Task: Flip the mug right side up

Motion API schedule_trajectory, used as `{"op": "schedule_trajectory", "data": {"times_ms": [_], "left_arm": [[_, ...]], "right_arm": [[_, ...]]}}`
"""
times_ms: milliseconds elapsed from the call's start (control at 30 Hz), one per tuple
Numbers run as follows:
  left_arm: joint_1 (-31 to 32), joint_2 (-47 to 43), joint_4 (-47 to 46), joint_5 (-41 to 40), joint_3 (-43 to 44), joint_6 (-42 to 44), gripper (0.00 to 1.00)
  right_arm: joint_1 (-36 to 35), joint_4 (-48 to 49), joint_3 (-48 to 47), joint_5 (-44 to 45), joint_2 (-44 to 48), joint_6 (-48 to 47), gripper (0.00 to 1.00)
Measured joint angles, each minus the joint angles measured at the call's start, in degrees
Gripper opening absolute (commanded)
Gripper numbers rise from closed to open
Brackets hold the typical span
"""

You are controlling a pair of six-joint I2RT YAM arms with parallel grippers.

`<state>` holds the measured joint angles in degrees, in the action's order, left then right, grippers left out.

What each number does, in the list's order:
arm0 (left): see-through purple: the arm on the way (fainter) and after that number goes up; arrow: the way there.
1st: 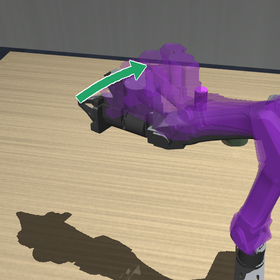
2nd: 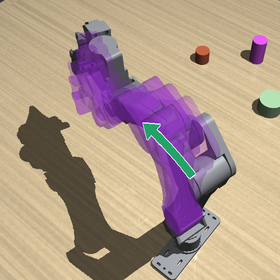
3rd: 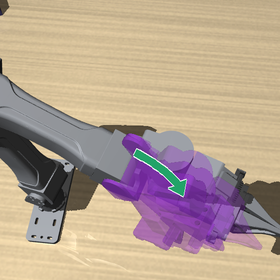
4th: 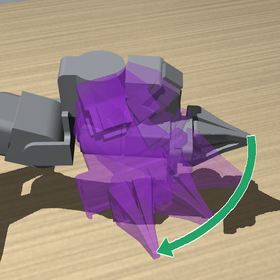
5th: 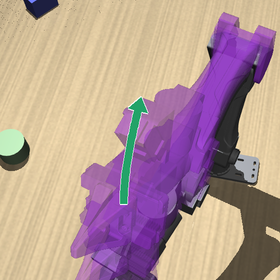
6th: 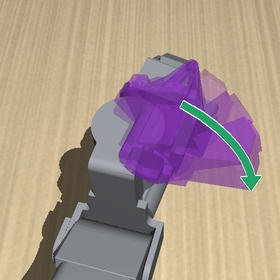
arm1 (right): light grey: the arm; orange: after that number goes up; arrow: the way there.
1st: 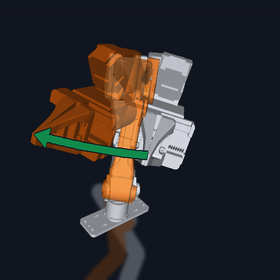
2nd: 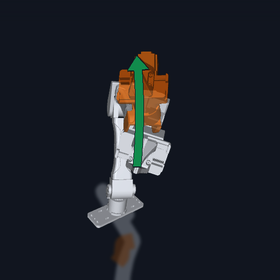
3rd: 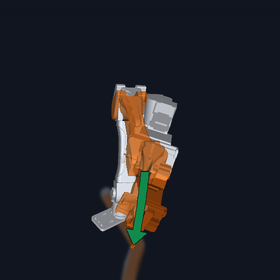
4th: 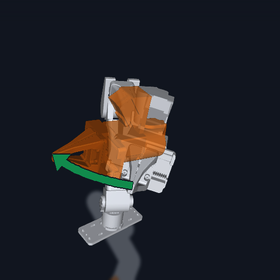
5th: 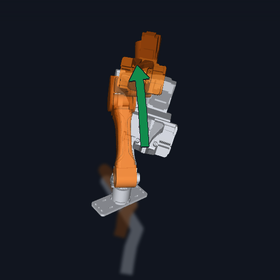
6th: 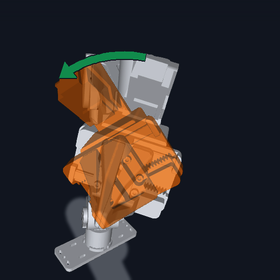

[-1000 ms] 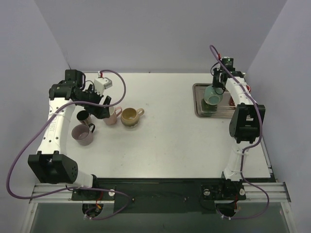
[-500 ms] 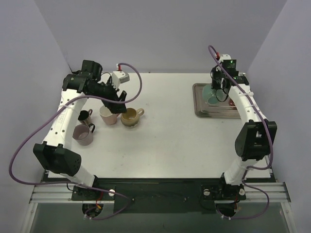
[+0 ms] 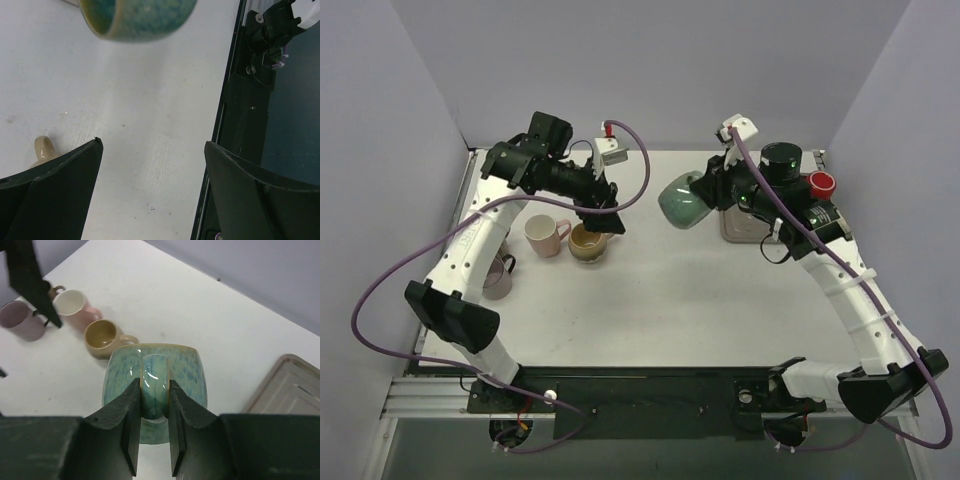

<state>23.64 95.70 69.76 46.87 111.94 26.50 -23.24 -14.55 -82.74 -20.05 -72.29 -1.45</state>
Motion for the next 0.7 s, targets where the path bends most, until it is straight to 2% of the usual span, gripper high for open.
{"op": "schedule_trajectory", "data": {"times_ms": [167, 300, 567, 700], "left_arm": [[0.3, 0.0, -2.9, 3.7, 0.2, -2.6, 0.95], [0.8, -0.7, -7.6, 7.7, -0.9, -6.3, 0.95], [2.7, -2.1, -19.6, 15.3, -10.1, -17.3, 0.92], [3.5, -2.1, -26.3, 18.3, -13.3, -23.2, 0.83]], "right_arm": [[-7.4, -1.2, 0.9, -2.8, 1.6, 0.1, 0.0], [-10.6, -1.3, 1.9, -4.0, 1.8, 0.4, 0.0], [-11.4, -0.8, 3.7, -3.8, 3.2, 0.6, 0.0], [-11.4, 1.2, 5.0, -3.5, 3.8, 1.5, 0.0]]}}
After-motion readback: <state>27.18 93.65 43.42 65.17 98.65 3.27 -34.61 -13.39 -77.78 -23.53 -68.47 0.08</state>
